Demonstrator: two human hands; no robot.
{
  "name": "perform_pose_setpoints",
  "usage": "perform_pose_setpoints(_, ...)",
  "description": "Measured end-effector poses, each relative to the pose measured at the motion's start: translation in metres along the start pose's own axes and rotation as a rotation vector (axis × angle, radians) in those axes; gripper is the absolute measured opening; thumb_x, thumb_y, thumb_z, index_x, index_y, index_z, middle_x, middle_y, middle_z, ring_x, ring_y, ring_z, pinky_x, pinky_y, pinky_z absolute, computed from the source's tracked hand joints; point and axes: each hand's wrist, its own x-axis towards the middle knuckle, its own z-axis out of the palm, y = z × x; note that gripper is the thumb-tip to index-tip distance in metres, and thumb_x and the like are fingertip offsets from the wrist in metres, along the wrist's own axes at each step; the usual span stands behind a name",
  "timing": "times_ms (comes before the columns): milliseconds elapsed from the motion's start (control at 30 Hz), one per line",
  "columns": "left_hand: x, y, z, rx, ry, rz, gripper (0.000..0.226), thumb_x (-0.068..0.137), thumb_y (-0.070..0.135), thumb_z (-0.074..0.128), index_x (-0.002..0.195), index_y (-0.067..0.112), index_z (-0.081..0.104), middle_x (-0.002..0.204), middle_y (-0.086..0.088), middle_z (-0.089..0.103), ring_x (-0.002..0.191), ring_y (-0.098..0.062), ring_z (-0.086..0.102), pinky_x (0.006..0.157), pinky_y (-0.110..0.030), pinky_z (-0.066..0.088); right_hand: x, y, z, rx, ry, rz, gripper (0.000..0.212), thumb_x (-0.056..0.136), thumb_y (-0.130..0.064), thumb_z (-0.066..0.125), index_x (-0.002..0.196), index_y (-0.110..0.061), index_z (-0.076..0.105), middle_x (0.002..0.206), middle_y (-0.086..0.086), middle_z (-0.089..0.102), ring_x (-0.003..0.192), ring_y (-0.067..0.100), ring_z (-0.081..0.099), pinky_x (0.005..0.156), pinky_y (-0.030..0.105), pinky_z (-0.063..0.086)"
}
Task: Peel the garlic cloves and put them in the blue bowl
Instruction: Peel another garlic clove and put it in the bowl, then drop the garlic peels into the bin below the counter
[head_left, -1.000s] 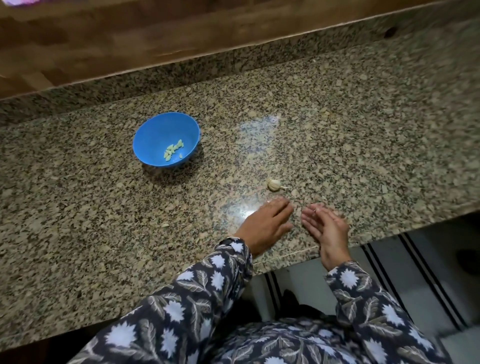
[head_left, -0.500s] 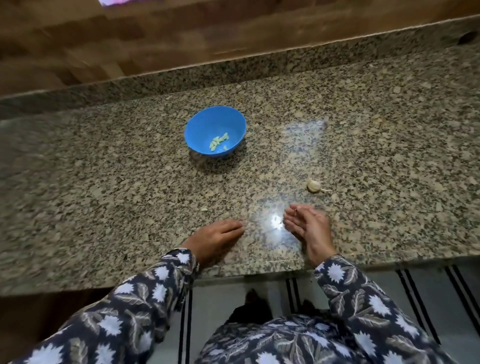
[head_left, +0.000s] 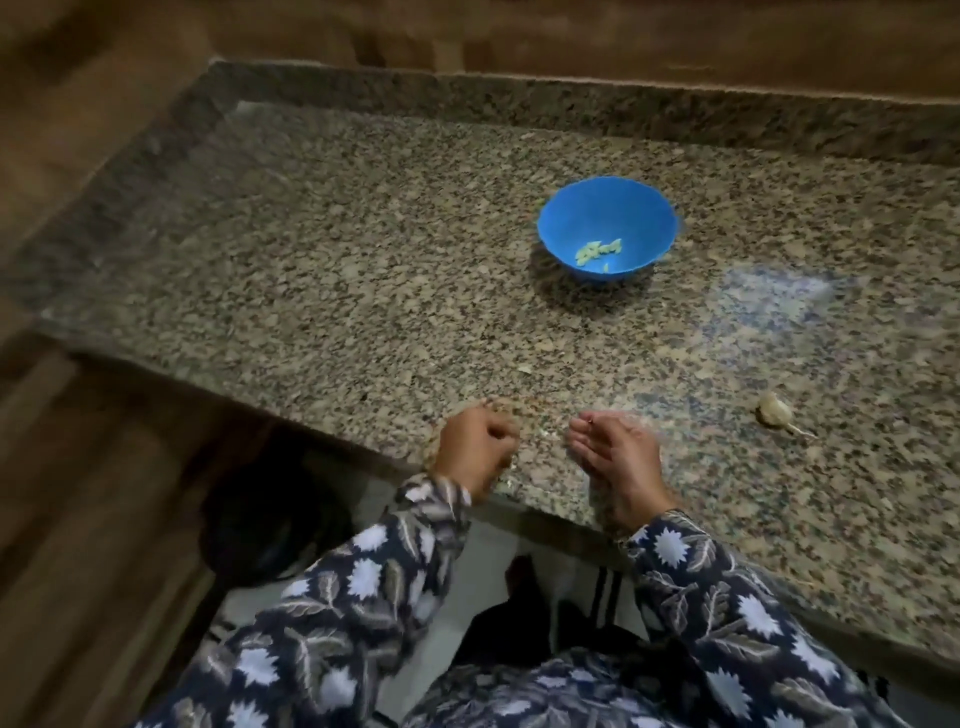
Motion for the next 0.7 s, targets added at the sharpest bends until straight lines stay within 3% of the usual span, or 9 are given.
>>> perform_pose_setpoints(100,-0.003,-0.004,-0.025,-1.020,-0.157,-0.327,0.014,0.085,-0.006,0.057,0.083,-0.004,0.071,0.078,-0.010,0.070,0.071,-0.017,0.067,0.068,-0.025,0.058,-0.002,0.006,0.019,-0.049,-0.070,0.020,0.017,0.092,-0.006,0.049,0.095,0.004,0.062,0.085,0.017,0.067,0.075,0.024,0.066,0.071,0.027,0.056)
perform_pose_setpoints(200,-0.018,-0.032,-0.055,-1.476,-0.008,-0.424,0.041,0.090,-0.010,0.044,0.059,-0.004,0.070,0.065,-0.012,0.069,0.057,-0.015,0.068,0.054,-0.020,0.056,-0.007,0.016,0.052,-0.148,-0.199,0.054,0.016,0.092,-0.008,0.050,0.093,0.002,0.064,0.081,0.014,0.068,0.071,0.022,0.066,0.069,0.027,0.056)
perform_pose_setpoints(333,-0.056,-0.093,-0.095,-1.712,0.214,-0.452,0.041,0.092,-0.008,0.044,0.060,-0.006,0.070,0.065,-0.014,0.069,0.056,-0.017,0.068,0.055,-0.023,0.057,-0.024,0.048,0.120,-0.270,-0.442,0.140,0.017,0.093,-0.006,0.048,0.092,0.001,0.064,0.075,0.009,0.070,0.065,0.016,0.067,0.063,0.021,0.056)
perform_pose_setpoints(433,-0.088,-0.151,-0.127,-1.837,0.452,-0.450,0.035,0.091,-0.006,0.047,0.065,-0.005,0.071,0.068,-0.013,0.070,0.058,-0.017,0.069,0.062,-0.025,0.057,-0.043,0.091,0.179,-0.437,-0.639,0.208,0.021,0.093,-0.006,0.044,0.094,-0.001,0.064,0.083,0.010,0.070,0.075,0.020,0.065,0.072,0.025,0.054)
perform_pose_setpoints(500,-0.109,-0.189,-0.147,-1.898,0.581,-0.443,0.029,0.090,-0.005,0.049,0.070,-0.004,0.071,0.073,-0.013,0.070,0.061,-0.017,0.070,0.058,-0.025,0.058,-0.057,0.121,0.216,-0.499,-0.727,0.294,0.021,0.094,-0.007,0.044,0.098,0.000,0.063,0.087,0.011,0.068,0.078,0.020,0.064,0.070,0.021,0.054)
perform_pose_setpoints(600,-0.128,-0.249,-0.180,-1.982,0.712,-0.432,0.028,0.092,-0.004,0.048,0.074,-0.004,0.070,0.072,-0.013,0.070,0.061,-0.018,0.069,0.054,-0.023,0.057,-0.069,0.168,0.270,-0.561,-0.780,0.389,0.023,0.095,-0.005,0.040,0.105,0.005,0.059,0.096,0.017,0.065,0.077,0.018,0.063,0.065,0.016,0.054)
perform_pose_setpoints(700,-0.136,-0.293,-0.206,-1.995,0.792,-0.442,0.018,0.091,-0.006,0.047,0.084,-0.004,0.063,0.069,-0.012,0.070,0.060,-0.017,0.069,0.055,-0.023,0.057,-0.073,0.210,0.308,-0.599,-0.753,0.427,0.024,0.096,-0.005,0.040,0.106,0.005,0.059,0.104,0.021,0.064,0.081,0.020,0.064,0.070,0.019,0.054)
